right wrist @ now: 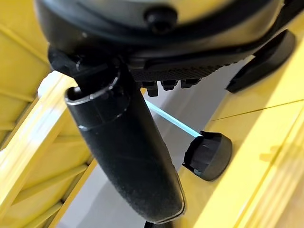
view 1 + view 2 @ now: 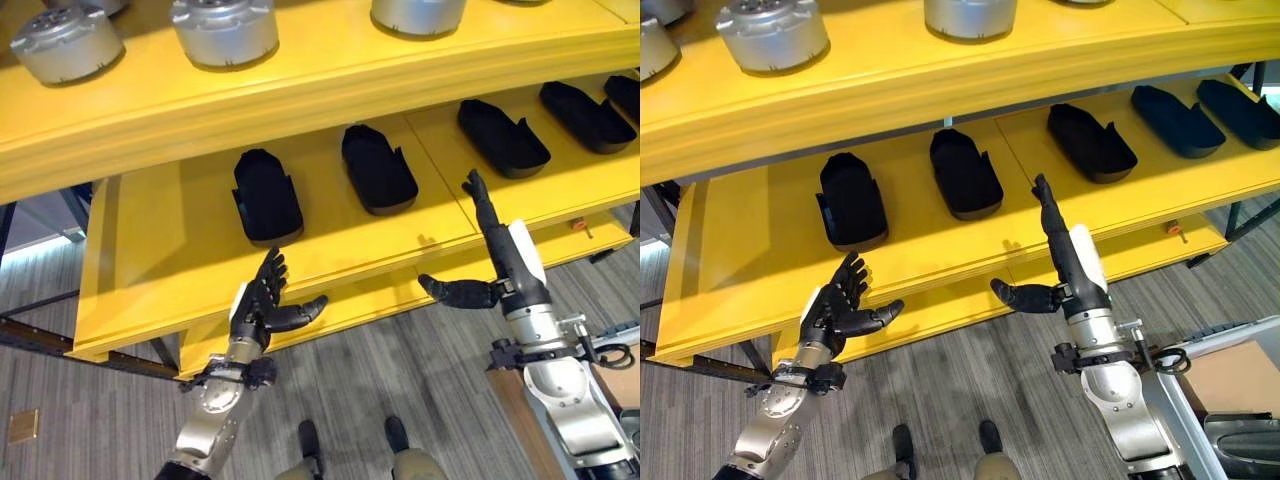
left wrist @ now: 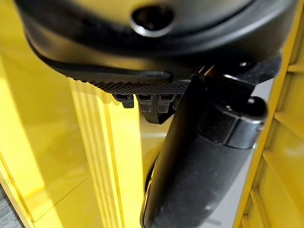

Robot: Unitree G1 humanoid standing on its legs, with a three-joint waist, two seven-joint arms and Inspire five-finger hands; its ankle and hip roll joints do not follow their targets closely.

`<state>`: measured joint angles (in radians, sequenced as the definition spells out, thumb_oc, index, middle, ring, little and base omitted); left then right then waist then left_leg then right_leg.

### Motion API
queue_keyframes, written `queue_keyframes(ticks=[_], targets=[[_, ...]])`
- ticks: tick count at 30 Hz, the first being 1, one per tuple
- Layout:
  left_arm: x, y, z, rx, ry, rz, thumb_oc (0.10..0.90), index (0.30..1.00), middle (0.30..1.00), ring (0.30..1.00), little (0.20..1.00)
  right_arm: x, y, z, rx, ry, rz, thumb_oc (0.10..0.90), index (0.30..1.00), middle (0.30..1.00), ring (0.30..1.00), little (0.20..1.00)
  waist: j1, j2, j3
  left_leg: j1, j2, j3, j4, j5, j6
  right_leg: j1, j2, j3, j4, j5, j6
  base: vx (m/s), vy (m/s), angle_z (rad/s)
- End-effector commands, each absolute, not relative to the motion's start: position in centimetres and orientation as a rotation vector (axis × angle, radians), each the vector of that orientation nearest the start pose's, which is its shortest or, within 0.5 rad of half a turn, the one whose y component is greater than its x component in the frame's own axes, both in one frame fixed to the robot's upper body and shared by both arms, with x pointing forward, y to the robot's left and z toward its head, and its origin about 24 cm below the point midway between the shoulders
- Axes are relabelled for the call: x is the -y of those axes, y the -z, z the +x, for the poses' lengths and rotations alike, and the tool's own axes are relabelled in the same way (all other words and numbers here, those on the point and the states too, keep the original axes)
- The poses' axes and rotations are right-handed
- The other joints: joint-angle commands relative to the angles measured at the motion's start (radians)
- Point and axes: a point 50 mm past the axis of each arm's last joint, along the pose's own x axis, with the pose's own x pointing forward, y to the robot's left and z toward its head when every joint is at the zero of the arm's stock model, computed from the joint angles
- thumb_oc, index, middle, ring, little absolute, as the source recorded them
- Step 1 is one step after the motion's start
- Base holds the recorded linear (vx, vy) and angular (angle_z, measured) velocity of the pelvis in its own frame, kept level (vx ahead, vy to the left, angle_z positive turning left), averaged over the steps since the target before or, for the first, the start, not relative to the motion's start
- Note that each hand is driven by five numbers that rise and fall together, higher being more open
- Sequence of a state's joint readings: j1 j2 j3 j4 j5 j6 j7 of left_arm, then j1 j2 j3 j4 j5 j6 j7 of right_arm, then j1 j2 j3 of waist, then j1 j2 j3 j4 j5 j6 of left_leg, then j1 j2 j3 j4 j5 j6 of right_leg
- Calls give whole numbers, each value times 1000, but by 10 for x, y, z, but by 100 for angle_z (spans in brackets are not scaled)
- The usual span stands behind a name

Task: Move parts from the plastic box to the shelf.

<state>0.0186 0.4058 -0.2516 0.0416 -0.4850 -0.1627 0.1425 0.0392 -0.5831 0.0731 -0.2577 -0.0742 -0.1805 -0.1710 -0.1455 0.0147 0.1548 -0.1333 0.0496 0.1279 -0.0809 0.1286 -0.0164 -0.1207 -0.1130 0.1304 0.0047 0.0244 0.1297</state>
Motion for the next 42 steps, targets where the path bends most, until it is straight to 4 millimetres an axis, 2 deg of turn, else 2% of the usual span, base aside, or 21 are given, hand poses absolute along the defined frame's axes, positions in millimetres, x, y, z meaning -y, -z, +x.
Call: queue_keyframes(ticks=[1, 4, 6, 9, 12, 13, 14, 15, 18, 19, 21, 23, 24, 28, 30, 34, 37, 38, 39, 41, 42], targets=[[-185, -75, 259, 213, 66, -52, 900, 1000, 1000, 1000, 1000, 195, -160, 238, 631, -42, -516, 900, 1000, 1000, 1000, 1000, 13, -42, -61, 106, 29, 5, -6, -105, -23, -22, -57, 21, -50, 121, 51, 12, 102, -20], [-185, -77, 261, 222, 69, -43, 900, 1000, 1000, 1000, 1000, 195, -158, 237, 625, -43, -513, 900, 1000, 1000, 1000, 1000, 6, -43, -56, 102, 20, 14, -6, -109, -18, -30, -66, 27, -49, 131, 60, 4, 89, -11], [-182, -86, 268, 259, 73, -22, 900, 1000, 1000, 1000, 1000, 194, -157, 235, 625, -41, -503, 900, 1000, 1000, 1000, 1000, -10, -50, -33, 81, 7, 43, -6, -119, -10, -73, -75, 56, -59, 176, 87, -43, 114, -20], [-184, -89, 270, 271, 54, -19, 900, 1000, 1000, 1000, 1000, 186, -158, 240, 636, -66, -494, 900, 1000, 1000, 1000, 1000, 1, -57, -13, 86, 14, 85, -6, -126, -6, -120, -67, 38, -42, 211, 98, -48, 48, -39], [-191, -91, 268, 275, 25, -8, 900, 1000, 1000, 1000, 1000, 173, -164, 247, 673, -113, -486, 900, 1000, 1000, 1000, 1000, 46, -48, 3, 115, 44, 154, -6, -140, 0, -134, -105, -191, 41, 184, 70, 17, 1, -114], [-191, -91, 268, 275, 24, -8, 900, 1000, 1000, 1000, 1000, 172, -165, 247, 674, -113, -486, 900, 1000, 1000, 1000, 1000, 45, -50, 4, 113, 44, 154, -6, -136, -1, -136, -105, -190, 41, 186, 68, 24, -40, -202], [-198, -93, 266, 279, 5, -6, 900, 1000, 1000, 1000, 1000, 166, -168, 251, 689, -135, -478, 900, 1000, 1000, 1000, 1000, 71, -55, 13, 141, 66, 208, -6, -138, -7, -119, -149, -337, 74, 164, 54, 3, -101, -141], [-200, -93, 264, 278, 4, -4, 900, 1000, 1000, 1000, 1000, 165, -168, 254, 684, -140, -478, 900, 1000, 1000, 1000, 1000, 72, -65, 15, 157, 76, 233, -6, -140, -14, -110, -165, -366, 69, 170, 55, 30, -153, -69], [-200, -87, 262, 254, 10, 1, 900, 1000, 1000, 1000, 1000, 168, -159, 256, 635, -137, -481, 900, 1000, 1000, 1000, 1000, 60, -77, -2, 198, 91, 243, -6, -157, -31, -79, -146, -336, 44, 128, 65, 108, -178, -72], [-199, -85, 262, 244, 16, -22, 900, 1000, 1000, 1000, 1000, 175, -159, 252, 628, -121, -488, 900, 1000, 1000, 1000, 1000, 41, -81, -11, 213, 116, 271, -4, -126, -43, -70, -126, -330, 43, 125, 42, 84, -226, -19], [-197, -82, 261, 232, 27, -30, 900, 1000, 1000, 1000, 1000, 180, -156, 249, 612, -109, -493, 900, 1000, 1000, 1000, 1000, 32, -70, -20, 229, 132, 261, -3, -139, -57, -48, -114, -328, 39, 103, 49, 123, -220, -16], [-187, -76, 263, 201, 74, -39, 900, 1000, 1000, 1000, 1000, 198, -150, 240, 571, -60, -509, 900, 1000, 1000, 1000, 1000, -8, -44, -44, 244, 182, 280, 0, -97, -95, -18, -79, -341, 30, 69, 31, 97, -253, -12], [-186, -75, 263, 200, 75, -40, 900, 1000, 1000, 1000, 1000, 198, -150, 239, 570, -59, -510, 900, 1000, 1000, 1000, 1000, -7, -42, -45, 244, 185, 278, -1, -95, -97, -18, -76, -343, 30, 68, 29, 53, -209, 13], [-170, -70, 263, 173, 150, -50, 900, 1000, 1000, 1000, 1000, 219, -147, 221, 549, 11, -548, 900, 1000, 1000, 1000, 1000, -63, 15, -59, 251, 271, 296, 1, 35, -165, -3, 7, -335, 29, 8, -18, 57, -274, 2], [-163, -69, 265, 168, 177, -56, 900, 1000, 1000, 1000, 1000, 226, -145, 214, 537, 39, -558, 900, 1000, 1000, 1000, 1000, -77, 27, -53, 251, 301, 298, 10, 85, -182, -7, 37, -331, 44, -17, -44, 17, -199, -11], [-154, -68, 266, 165, 211, -53, 900, 1000, 1000, 1000, 1000, 234, -142, 205, 517, 65, -577, 900, 1000, 1000, 1000, 1000, -90, 33, -40, 235, 336, 278, 84, 116, -190, 3, 86, -299, 47, -43, -82, 25, -217, -10], [-148, -70, 268, 170, 229, -62, 900, 1000, 1000, 1000, 1000, 241, -143, 202, 509, 95, -595, 900, 1000, 1000, 1000, 1000, -88, 23, -23, 193, 315, 244, 211, 91, -169, 25, 106, -271, 33, -46, -104, 47, -221, -35], [-146, -70, 268, 172, 240, -70, 900, 1000, 1000, 1000, 1000, 247, -142, 198, 493, 123, -613, 900, 1000, 1000, 1000, 1000, -91, 17, -17, 164, 290, 235, 258, 78, -154, 44, 102, -267, 20, -49, -112, 1, -183, -52], [-146, -72, 269, 179, 239, -71, 900, 1000, 1000, 1000, 1000, 247, -143, 200, 496, 130, -611, 900, 1000, 1000, 1000, 1000, -67, -5, 0, 87, 175, 149, 277, 17, -86, 46, 91, -231, 11, -27, -118, 17, -119, -15], [-151, -72, 267, 180, 220, -71, 900, 1000, 1000, 1000, 1000, 242, -142, 203, 500, 101, -598, 900, 1000, 1000, 1000, 1000, -47, -35, 6, 29, 65, 65, 264, -77, -42, 52, 80, -173, 5, -12, -104, 44, -25, -87], [-154, -71, 264, 185, 206, -67, 900, 1000, 1000, 1000, 1000, 238, -140, 207, 493, 66, -593, 900, 1000, 1000, 1000, 1000, -21, -49, 21, -28, -19, -18, 251, -112, -26, 72, 88, -129, -5, 0, -95, 56, -15, -131]])
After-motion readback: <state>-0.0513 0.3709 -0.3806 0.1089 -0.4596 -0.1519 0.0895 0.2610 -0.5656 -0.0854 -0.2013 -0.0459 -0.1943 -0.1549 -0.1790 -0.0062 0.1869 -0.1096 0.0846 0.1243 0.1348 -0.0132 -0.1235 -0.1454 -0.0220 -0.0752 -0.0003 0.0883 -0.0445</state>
